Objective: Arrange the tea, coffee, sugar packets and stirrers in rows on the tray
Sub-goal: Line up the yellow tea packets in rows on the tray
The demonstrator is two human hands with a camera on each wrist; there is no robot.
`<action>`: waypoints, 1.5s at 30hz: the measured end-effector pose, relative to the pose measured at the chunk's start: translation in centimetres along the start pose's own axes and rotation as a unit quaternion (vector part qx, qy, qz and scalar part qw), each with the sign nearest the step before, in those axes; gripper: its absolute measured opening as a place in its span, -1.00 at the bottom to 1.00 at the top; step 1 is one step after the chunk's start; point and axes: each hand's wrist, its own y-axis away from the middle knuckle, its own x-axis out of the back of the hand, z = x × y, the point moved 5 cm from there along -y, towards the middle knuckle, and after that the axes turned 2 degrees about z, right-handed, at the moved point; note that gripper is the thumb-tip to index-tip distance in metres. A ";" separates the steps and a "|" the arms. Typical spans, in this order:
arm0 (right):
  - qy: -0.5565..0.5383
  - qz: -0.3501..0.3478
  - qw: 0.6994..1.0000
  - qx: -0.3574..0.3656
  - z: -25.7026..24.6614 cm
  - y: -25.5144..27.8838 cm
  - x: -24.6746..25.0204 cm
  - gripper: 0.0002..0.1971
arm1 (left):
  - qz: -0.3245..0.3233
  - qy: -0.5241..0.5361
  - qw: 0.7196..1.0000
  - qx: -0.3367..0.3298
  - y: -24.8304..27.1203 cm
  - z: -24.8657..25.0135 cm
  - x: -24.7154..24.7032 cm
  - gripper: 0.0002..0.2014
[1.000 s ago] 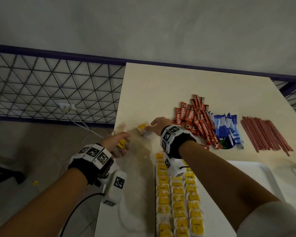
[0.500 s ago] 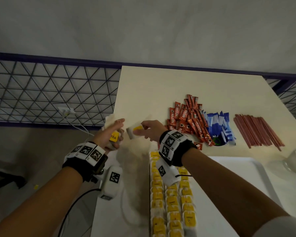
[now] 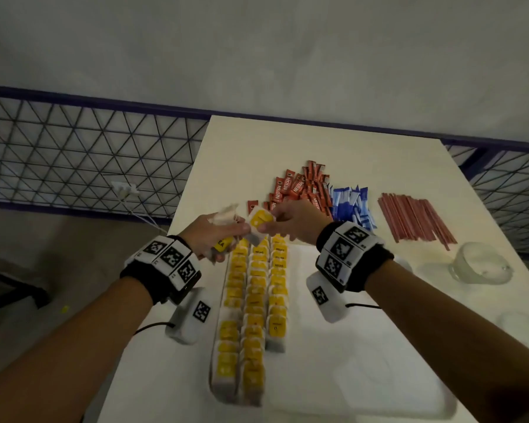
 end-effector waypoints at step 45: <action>0.048 -0.179 0.975 -0.119 6.8 13.0 -10.7 -0.87 | -0.068 -0.090 0.986 0.121 7.0 -9.2 -2.0 -0.60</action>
